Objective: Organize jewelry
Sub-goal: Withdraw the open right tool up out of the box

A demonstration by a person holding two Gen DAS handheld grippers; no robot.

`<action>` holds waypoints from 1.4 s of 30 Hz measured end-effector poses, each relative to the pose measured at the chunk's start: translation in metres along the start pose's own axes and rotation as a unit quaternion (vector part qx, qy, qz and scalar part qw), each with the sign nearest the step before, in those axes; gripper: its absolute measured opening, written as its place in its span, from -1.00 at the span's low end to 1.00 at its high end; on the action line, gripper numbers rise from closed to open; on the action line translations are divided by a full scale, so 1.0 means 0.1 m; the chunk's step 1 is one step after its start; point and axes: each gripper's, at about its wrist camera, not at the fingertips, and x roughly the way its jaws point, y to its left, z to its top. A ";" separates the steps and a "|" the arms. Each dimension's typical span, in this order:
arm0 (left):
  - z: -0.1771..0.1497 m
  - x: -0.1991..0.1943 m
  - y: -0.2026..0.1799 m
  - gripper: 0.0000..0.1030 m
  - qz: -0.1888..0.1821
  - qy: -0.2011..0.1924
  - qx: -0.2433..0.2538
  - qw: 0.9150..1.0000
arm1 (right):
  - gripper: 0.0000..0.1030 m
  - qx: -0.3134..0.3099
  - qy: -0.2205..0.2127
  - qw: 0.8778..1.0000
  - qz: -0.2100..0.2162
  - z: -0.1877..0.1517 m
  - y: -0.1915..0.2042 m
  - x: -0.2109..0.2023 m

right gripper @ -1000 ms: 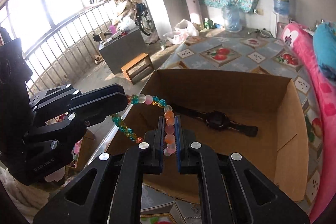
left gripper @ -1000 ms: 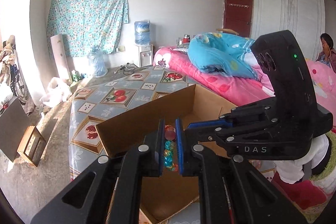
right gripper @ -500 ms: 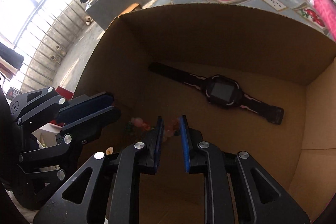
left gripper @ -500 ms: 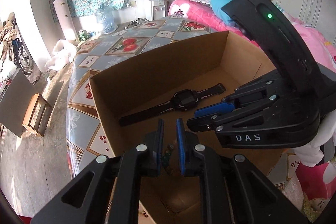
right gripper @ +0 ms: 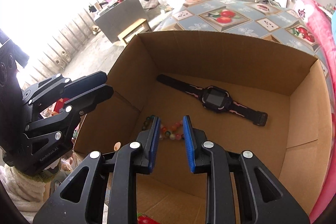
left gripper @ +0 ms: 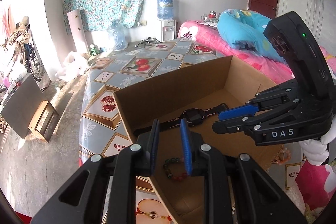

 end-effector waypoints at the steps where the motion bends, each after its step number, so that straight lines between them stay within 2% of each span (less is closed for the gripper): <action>1: -0.02 -0.04 0.03 -0.59 -0.001 -0.005 -0.009 1.000 | -0.43 -0.016 0.014 1.000 0.005 0.02 0.03 0.02; 3: -0.06 -0.11 0.10 -0.57 0.000 -0.015 -0.025 1.000 | -0.38 -0.058 0.045 0.997 0.008 0.07 0.09 0.10; 6: -0.14 -0.23 0.24 -0.57 0.008 -0.034 -0.045 0.998 | -0.38 -0.128 0.094 0.987 0.010 0.12 0.16 0.25; 9: -0.25 -0.33 0.40 -0.57 0.022 -0.045 -0.064 0.997 | -0.38 -0.206 0.134 0.969 0.009 0.12 0.27 0.40; 13: -0.41 -0.41 0.58 -0.57 0.037 -0.051 -0.082 0.995 | -0.42 -0.298 0.167 0.940 0.020 0.13 0.45 0.56; 20: -0.67 -0.44 0.80 -0.50 0.068 -0.056 -0.103 0.991 | -0.49 -0.358 0.232 0.904 -0.007 0.03 0.50 1.00; 23: -0.74 -0.43 0.88 -0.50 0.073 -0.056 -0.107 0.990 | -0.49 -0.370 0.252 0.894 -0.024 -0.05 0.45 1.15; 26: -0.80 -0.40 0.93 -0.50 0.080 -0.054 -0.107 0.990 | -0.59 -0.379 0.247 0.892 -0.020 -0.06 0.47 1.15; 27: -0.82 -0.40 0.95 -0.50 0.079 -0.053 -0.109 0.989 | -0.78 -0.379 0.247 0.892 -0.020 -0.07 0.47 1.13; 31: -0.87 -0.36 1.03 -0.49 0.075 -0.054 -0.121 0.988 | -0.85 -0.376 0.243 0.894 -0.006 -0.08 0.49 1.05; 33: -0.88 -0.34 1.04 -0.49 0.073 -0.053 -0.124 0.988 | -0.86 -0.366 0.235 0.900 0.013 -0.01 0.49 0.95; 36: -0.89 -0.32 1.06 -0.49 0.070 -0.053 -0.126 0.988 | -0.86 -0.338 0.209 0.917 0.033 0.15 0.47 0.81; 42: -0.91 -0.33 1.07 -0.49 0.067 -0.055 -0.129 0.988 | -0.85 -0.291 0.181 0.939 0.024 0.36 0.37 0.94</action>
